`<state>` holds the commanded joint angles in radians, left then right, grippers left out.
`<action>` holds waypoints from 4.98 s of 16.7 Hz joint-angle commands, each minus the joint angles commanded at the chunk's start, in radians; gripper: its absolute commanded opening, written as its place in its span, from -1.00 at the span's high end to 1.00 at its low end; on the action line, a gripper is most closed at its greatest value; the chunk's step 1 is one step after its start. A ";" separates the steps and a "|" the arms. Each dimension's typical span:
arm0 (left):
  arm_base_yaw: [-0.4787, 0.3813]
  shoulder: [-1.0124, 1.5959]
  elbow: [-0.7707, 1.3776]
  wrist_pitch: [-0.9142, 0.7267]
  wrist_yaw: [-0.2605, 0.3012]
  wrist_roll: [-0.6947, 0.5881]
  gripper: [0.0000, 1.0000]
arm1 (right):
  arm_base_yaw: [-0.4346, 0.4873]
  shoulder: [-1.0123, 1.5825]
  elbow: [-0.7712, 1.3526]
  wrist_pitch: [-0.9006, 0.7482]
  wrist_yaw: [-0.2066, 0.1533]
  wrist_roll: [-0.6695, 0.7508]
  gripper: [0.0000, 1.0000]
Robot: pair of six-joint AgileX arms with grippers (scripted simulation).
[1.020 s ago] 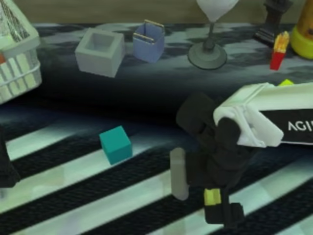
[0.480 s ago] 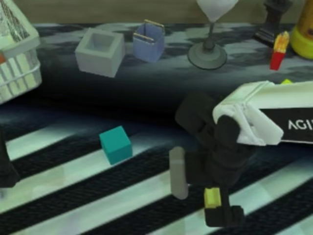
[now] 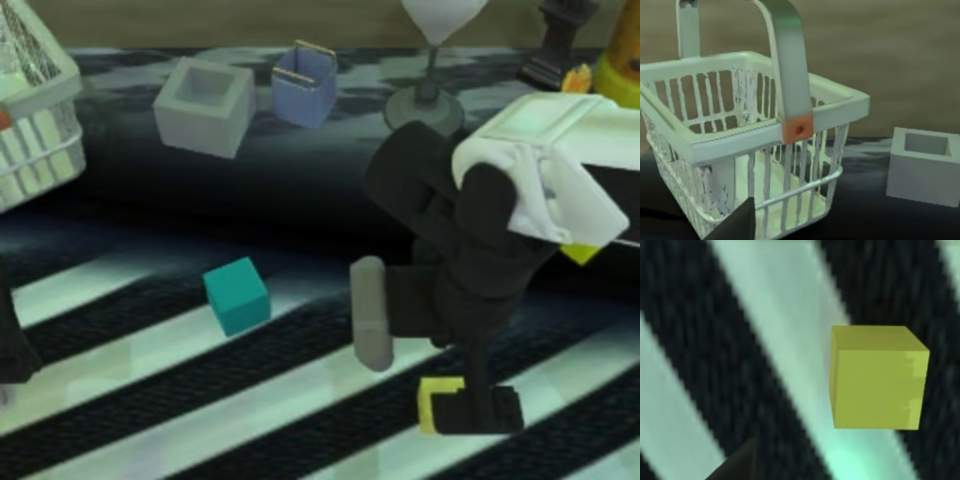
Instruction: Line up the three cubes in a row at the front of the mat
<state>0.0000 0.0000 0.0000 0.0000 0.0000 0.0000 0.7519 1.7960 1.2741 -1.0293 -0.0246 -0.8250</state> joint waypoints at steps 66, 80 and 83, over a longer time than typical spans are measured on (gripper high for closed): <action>-0.491 2.191 1.411 -0.790 0.003 0.618 1.00 | -0.742 -1.796 -1.274 1.029 0.025 0.825 -1.00; -0.480 2.105 1.506 -0.963 0.014 0.610 1.00 | -0.742 -1.796 -1.274 1.029 0.025 0.825 -1.00; -0.472 2.066 1.551 -1.042 0.014 0.608 1.00 | -0.742 -1.796 -1.274 1.029 0.025 0.825 -1.00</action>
<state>-0.4725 2.0662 1.5514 -1.0415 0.0135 0.6077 0.0100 0.0000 0.0000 0.0000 0.0000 0.0000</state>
